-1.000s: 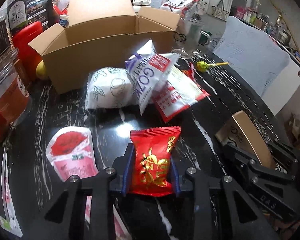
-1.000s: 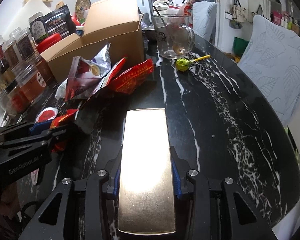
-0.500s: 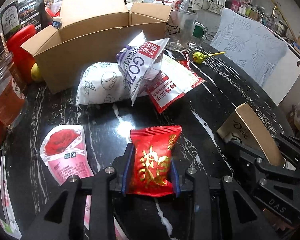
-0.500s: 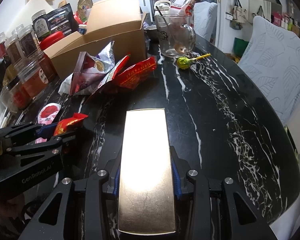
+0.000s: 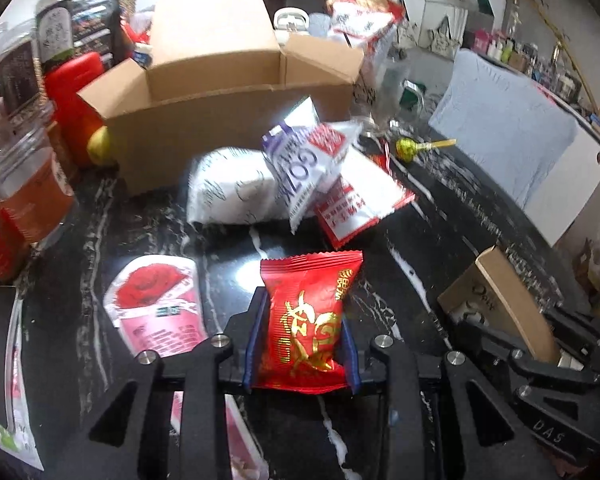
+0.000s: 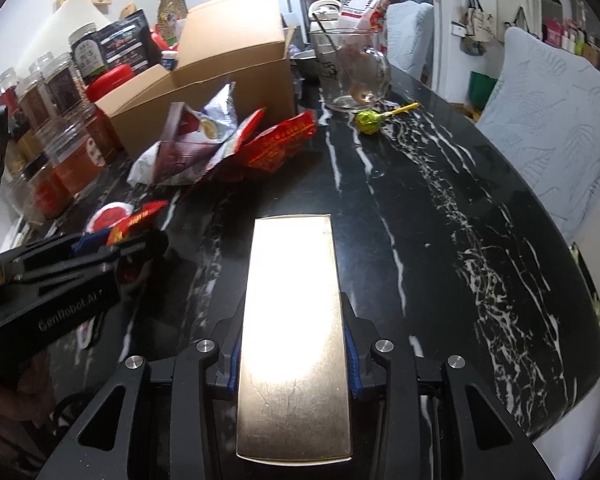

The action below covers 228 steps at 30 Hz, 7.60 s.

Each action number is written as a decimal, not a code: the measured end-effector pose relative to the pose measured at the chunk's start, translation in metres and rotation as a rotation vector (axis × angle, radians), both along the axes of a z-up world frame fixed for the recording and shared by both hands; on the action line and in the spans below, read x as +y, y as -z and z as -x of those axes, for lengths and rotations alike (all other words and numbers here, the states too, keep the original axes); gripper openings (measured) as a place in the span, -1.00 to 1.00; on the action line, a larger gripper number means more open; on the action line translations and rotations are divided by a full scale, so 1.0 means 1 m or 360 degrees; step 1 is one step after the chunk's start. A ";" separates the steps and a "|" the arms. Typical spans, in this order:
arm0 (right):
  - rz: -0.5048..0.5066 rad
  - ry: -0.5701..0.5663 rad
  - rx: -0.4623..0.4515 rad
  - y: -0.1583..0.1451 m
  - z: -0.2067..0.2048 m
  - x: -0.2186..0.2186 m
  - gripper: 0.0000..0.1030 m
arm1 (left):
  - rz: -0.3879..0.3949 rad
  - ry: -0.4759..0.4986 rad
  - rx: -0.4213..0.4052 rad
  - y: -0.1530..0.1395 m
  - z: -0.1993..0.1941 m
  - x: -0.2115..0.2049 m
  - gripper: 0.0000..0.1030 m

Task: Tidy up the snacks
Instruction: 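Lift the red packet with left tool while right tool carries gold box to box, then drop the red packet into the box with left tool while right tool releases gold box, then move both tools back to the snacks lying beside the box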

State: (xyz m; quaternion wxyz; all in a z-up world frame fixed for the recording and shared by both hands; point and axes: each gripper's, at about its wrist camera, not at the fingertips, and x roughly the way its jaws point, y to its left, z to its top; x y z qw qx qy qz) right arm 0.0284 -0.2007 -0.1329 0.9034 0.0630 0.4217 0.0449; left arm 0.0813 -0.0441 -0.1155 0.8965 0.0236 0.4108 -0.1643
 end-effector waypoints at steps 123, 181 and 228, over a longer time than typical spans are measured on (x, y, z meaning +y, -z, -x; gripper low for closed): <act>0.0190 -0.0332 -0.0364 -0.103 -0.229 0.035 0.34 | -0.0103 -0.0284 -0.0134 -0.063 -0.207 0.038 -0.37; 0.0147 -0.0351 -0.0485 -0.142 -0.128 0.042 0.44 | -0.0174 -0.0171 -0.0407 -0.129 -0.100 0.035 0.94; 0.0053 -0.0362 -0.0175 -0.024 -0.145 0.066 0.30 | 0.0045 -0.0273 -0.0027 -0.021 -0.097 0.071 0.94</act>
